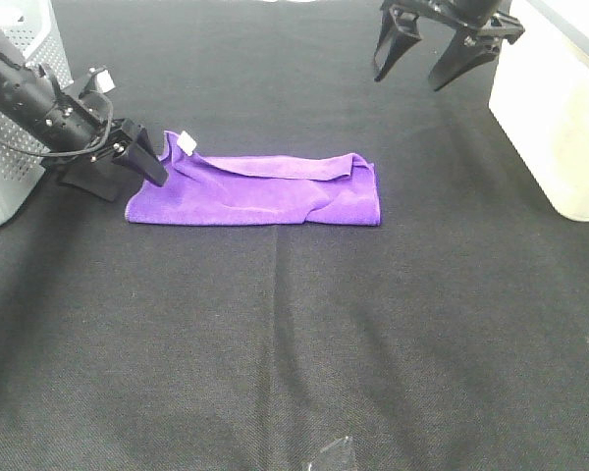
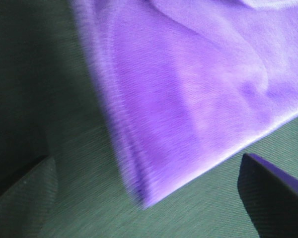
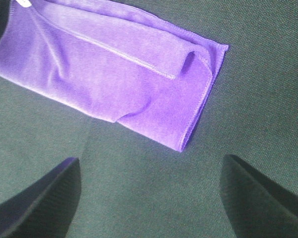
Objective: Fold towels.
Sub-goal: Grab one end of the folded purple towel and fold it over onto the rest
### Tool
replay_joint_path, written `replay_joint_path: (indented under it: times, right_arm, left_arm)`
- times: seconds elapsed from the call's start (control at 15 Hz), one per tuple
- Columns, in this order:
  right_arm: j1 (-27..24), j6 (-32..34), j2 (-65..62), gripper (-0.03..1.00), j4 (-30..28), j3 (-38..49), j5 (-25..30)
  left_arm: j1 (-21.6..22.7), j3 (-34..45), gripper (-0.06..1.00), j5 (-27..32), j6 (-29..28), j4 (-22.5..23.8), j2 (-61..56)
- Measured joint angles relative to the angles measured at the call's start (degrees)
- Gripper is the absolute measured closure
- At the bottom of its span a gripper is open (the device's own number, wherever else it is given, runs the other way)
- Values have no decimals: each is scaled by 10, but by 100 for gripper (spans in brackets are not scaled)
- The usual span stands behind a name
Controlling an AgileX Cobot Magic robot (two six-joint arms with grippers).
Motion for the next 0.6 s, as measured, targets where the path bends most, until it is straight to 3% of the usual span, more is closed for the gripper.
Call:
replay_joint_path:
  times: [0.4, 0.6]
  right_arm:
    - [0, 0, -1, 22, 0, 2, 1]
    - [0, 0, -1, 22, 0, 2, 1]
  left_arm:
    - [-6, -7, 4, -1, -13, -15, 7]
    - [-10, -49, 4, -1, -77, 2, 21]
